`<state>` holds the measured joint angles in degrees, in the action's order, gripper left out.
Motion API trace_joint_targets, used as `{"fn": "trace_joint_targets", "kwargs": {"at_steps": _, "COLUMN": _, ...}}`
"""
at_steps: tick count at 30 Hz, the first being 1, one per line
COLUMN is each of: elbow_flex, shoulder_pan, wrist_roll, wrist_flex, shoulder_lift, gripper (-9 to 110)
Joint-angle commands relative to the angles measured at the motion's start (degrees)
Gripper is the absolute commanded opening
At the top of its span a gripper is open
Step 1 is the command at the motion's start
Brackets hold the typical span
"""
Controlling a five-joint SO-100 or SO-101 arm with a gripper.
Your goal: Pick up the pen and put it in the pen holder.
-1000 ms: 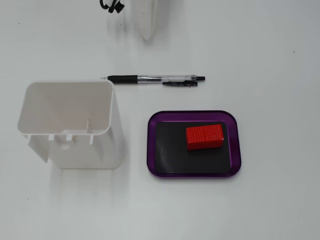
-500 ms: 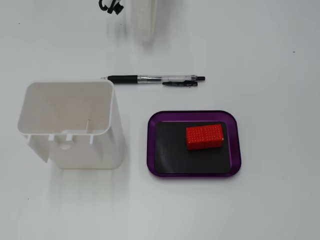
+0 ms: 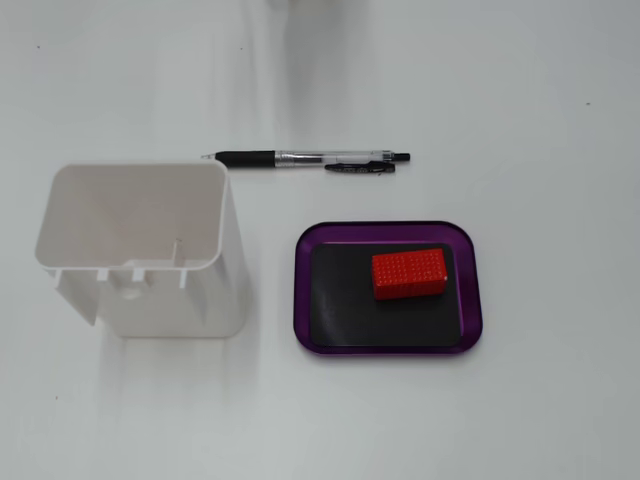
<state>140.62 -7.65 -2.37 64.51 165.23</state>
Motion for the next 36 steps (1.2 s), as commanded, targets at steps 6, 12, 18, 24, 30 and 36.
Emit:
{"fn": "trace_joint_targets", "kwargs": {"at_steps": 6, "elbow_flex": -19.07, "shoulder_pan": 3.52, "wrist_roll": 0.18, "wrist_flex": 3.08, "shoulder_lift": -43.24, "gripper": 16}}
{"fn": "trace_joint_targets", "kwargs": {"at_steps": 12, "elbow_flex": -26.72, "shoulder_pan": 5.27, "wrist_roll": 0.26, "wrist_flex": 4.48, "shoulder_lift": -55.20, "gripper": 26}}
{"fn": "trace_joint_targets", "kwargs": {"at_steps": 18, "elbow_flex": -26.54, "shoulder_pan": 5.54, "wrist_roll": 0.26, "wrist_flex": -0.09, "shoulder_lift": -56.87, "gripper": 26}}
{"fn": "trace_joint_targets", "kwargs": {"at_steps": 24, "elbow_flex": -25.75, "shoulder_pan": 5.36, "wrist_roll": 0.26, "wrist_flex": -5.10, "shoulder_lift": -57.04, "gripper": 26}}
{"fn": "trace_joint_targets", "kwargs": {"at_steps": 30, "elbow_flex": -25.22, "shoulder_pan": 5.36, "wrist_roll": 0.18, "wrist_flex": -5.89, "shoulder_lift": -57.39, "gripper": 26}}
{"fn": "trace_joint_targets", "kwargs": {"at_steps": 36, "elbow_flex": -23.99, "shoulder_pan": 5.45, "wrist_roll": 0.26, "wrist_flex": -8.61, "shoulder_lift": -64.51, "gripper": 26}}
